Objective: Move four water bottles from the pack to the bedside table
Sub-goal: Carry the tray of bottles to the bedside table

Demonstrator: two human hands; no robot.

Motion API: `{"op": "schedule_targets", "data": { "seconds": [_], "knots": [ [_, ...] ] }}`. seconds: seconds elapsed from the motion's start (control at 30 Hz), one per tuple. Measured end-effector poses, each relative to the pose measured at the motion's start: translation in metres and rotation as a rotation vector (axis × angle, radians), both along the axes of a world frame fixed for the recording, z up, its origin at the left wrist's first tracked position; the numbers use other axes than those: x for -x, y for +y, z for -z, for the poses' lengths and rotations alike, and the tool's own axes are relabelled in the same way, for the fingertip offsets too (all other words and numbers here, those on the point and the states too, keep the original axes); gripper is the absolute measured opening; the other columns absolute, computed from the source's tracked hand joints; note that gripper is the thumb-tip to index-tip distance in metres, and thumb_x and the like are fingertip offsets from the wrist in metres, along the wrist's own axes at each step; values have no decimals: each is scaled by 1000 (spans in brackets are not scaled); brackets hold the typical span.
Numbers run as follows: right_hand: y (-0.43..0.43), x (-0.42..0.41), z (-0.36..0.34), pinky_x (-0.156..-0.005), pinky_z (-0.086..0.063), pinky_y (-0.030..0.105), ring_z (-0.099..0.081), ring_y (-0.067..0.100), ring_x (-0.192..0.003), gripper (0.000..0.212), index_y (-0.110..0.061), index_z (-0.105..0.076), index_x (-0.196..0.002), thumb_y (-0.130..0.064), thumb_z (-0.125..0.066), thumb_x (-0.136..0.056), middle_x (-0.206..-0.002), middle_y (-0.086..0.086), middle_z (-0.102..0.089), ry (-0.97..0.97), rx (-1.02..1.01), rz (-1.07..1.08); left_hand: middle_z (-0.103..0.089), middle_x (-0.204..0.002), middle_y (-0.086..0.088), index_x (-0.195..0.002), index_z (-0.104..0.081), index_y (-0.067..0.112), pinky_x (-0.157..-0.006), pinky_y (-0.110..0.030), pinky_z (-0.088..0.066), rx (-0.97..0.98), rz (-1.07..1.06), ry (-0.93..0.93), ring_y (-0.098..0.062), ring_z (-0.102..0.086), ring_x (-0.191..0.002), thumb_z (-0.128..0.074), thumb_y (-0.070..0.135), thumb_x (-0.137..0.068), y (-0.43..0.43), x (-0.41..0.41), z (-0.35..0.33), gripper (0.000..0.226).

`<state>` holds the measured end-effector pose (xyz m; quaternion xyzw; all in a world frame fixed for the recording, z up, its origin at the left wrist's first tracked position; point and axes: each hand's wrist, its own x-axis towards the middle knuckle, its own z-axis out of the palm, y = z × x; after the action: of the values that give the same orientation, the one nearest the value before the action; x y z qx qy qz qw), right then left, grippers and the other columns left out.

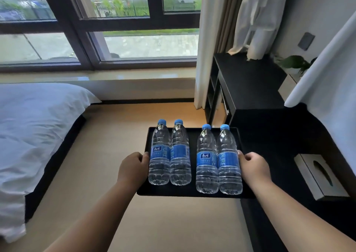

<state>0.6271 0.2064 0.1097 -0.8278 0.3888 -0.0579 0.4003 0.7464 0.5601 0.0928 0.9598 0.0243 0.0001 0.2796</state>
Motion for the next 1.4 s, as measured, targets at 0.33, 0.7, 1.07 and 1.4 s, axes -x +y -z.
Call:
{"op": "schedule_targets", "data": {
  "seconds": [0.33,0.7,1.07,1.4],
  "knots": [
    [-34,-72,-1,-70,-58,43,-69,27,-75,44,-11,-67,-86,-51,-57,-101,-80,7,-72,29,-17,-62,-58,-59,-2,-65,-57,9,-48,-31,-29,2,-45,9,-15,-52,-56,-51,40,-101,-30,-60,0,48],
    [-55,-192,-6,-70,-58,42,-68,26,-73,44,-12,-68,-84,-51,-58,-101,-78,7,-73,-6,1,-17,-57,-58,-1,-61,-53,14,-48,-31,-28,34,4,-13,-15,-52,-56,-51,39,-101,-55,-189,-7,47],
    [-58,-331,-7,-62,-48,34,-67,26,-72,44,-11,-68,-80,-48,-59,-101,-76,7,-72,-18,-20,80,-61,-63,4,-67,-56,22,-48,-28,-31,21,84,7,-12,-55,-58,-48,44,-103,-67,-353,-17,43],
    [-66,-430,-6,-59,-45,33,-67,26,-72,43,-11,-68,-81,-49,-59,-99,-75,6,-72,-5,-44,113,-62,-61,1,-67,-60,18,-47,-28,-31,2,86,13,-14,-56,-57,-49,45,-102,-77,-462,-14,45]
  ]
}}
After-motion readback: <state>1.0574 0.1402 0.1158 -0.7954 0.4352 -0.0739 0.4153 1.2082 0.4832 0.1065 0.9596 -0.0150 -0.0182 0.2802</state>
